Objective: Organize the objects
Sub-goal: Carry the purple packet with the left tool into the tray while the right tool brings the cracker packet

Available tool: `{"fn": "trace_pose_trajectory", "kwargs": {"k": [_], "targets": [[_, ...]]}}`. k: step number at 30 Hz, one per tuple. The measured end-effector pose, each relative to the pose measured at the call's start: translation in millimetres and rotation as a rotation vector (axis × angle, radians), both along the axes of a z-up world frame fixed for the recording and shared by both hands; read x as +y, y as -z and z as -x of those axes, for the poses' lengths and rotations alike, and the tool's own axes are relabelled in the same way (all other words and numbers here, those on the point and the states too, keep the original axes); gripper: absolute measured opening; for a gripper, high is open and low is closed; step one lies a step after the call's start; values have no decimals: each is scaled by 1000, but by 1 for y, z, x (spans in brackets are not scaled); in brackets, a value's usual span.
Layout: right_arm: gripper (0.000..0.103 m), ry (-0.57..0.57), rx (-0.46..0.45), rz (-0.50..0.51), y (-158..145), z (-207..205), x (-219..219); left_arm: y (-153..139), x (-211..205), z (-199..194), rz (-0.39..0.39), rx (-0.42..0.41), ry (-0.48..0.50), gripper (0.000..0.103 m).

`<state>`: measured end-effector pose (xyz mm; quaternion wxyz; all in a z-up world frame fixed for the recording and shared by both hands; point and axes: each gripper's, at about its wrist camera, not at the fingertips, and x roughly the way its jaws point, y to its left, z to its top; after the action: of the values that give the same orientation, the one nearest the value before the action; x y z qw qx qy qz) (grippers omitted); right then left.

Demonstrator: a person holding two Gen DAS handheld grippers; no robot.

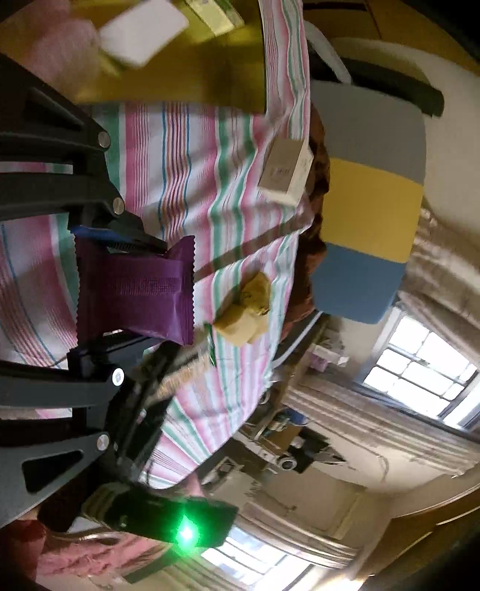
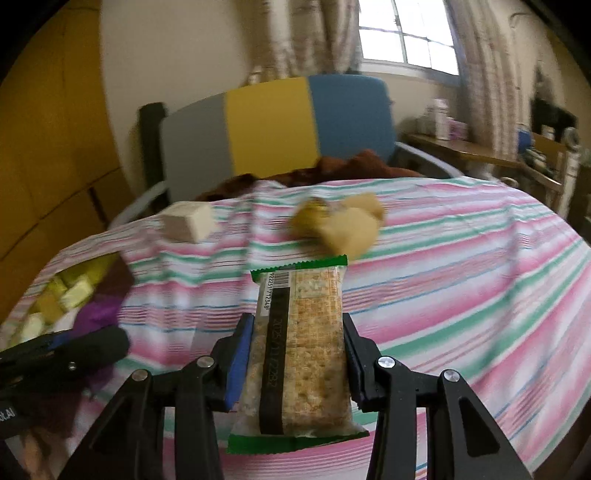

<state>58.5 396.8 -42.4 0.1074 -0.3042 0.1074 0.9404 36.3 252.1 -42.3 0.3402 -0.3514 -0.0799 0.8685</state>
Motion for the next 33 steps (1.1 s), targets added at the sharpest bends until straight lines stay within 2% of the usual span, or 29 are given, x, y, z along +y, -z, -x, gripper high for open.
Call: {"fn": "trace_pose_trajectory", "kwargs": {"k": [8, 16, 23, 25, 26, 27, 29, 31, 33], "targets": [[45, -178, 15, 81, -18, 28, -79, -13, -79, 3, -25, 23, -153, 40], [45, -329, -24, 156, -24, 77, -148, 5, -154, 36, -20, -37, -334, 40], [45, -381, -75, 197, -17, 135, -186, 21, -192, 82, 26, -117, -413, 40], [49, -367, -97, 172, -11, 156, -194, 25, -194, 93, 31, -136, -424, 40], [59, -347, -111, 149, -8, 163, -196, 26, -195, 99, 37, -144, -424, 40], [64, -327, -114, 137, -8, 166, -196, 27, -195, 102, 36, -147, -423, 40], [65, -304, -87, 177, -11, 161, -189, 28, -193, 109, 40, -150, -417, 40], [72, -293, -64, 213, -16, 147, -181, 30, -189, 115, 55, -159, -404, 40], [76, -293, -44, 231, -17, 132, -175, 34, -185, 121, 77, -201, -416, 52]]}}
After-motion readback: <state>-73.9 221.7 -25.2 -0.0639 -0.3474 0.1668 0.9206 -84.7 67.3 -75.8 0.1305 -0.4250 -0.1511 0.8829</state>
